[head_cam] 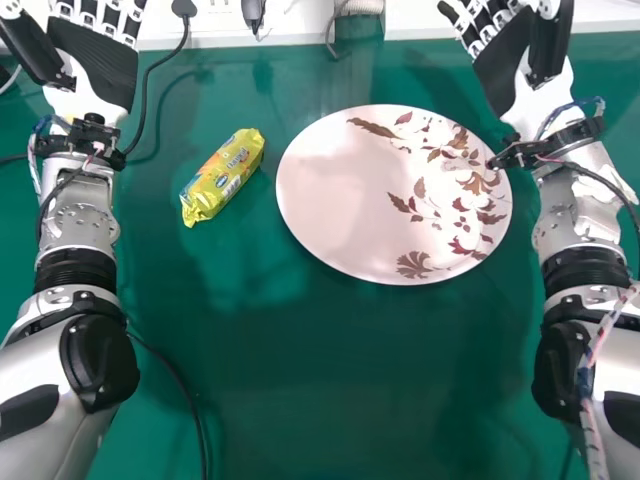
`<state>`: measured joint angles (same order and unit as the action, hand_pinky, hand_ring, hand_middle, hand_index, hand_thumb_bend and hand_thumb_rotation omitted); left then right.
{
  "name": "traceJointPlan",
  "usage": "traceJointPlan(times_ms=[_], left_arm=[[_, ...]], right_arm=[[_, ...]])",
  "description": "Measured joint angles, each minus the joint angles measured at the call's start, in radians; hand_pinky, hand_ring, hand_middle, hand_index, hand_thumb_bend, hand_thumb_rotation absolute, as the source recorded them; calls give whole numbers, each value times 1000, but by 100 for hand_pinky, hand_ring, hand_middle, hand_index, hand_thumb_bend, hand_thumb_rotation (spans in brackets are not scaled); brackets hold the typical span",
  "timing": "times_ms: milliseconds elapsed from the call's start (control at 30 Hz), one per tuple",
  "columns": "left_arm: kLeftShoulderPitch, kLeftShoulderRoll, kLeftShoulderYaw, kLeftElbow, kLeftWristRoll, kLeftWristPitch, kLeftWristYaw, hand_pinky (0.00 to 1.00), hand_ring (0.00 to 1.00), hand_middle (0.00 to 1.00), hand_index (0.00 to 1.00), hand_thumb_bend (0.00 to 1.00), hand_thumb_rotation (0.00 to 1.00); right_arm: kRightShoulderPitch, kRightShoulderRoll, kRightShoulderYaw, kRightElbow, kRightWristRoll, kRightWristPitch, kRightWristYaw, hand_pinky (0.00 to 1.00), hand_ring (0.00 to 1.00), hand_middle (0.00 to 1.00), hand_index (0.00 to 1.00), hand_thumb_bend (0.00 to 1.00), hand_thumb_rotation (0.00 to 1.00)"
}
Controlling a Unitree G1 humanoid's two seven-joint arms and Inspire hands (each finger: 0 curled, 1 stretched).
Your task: Pick up biscuit and place it in the plate
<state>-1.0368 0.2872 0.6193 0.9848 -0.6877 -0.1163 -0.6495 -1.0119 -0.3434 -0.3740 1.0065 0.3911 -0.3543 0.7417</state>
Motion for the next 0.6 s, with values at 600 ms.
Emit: traceJointPlan(times_ms=[600], left_arm=[[0, 0, 0, -1, 0, 4, 0, 74, 85, 99, 100, 81, 59]], right_arm=[[0, 0, 1, 0, 0, -1, 1, 100, 100, 100, 91, 100, 49]])
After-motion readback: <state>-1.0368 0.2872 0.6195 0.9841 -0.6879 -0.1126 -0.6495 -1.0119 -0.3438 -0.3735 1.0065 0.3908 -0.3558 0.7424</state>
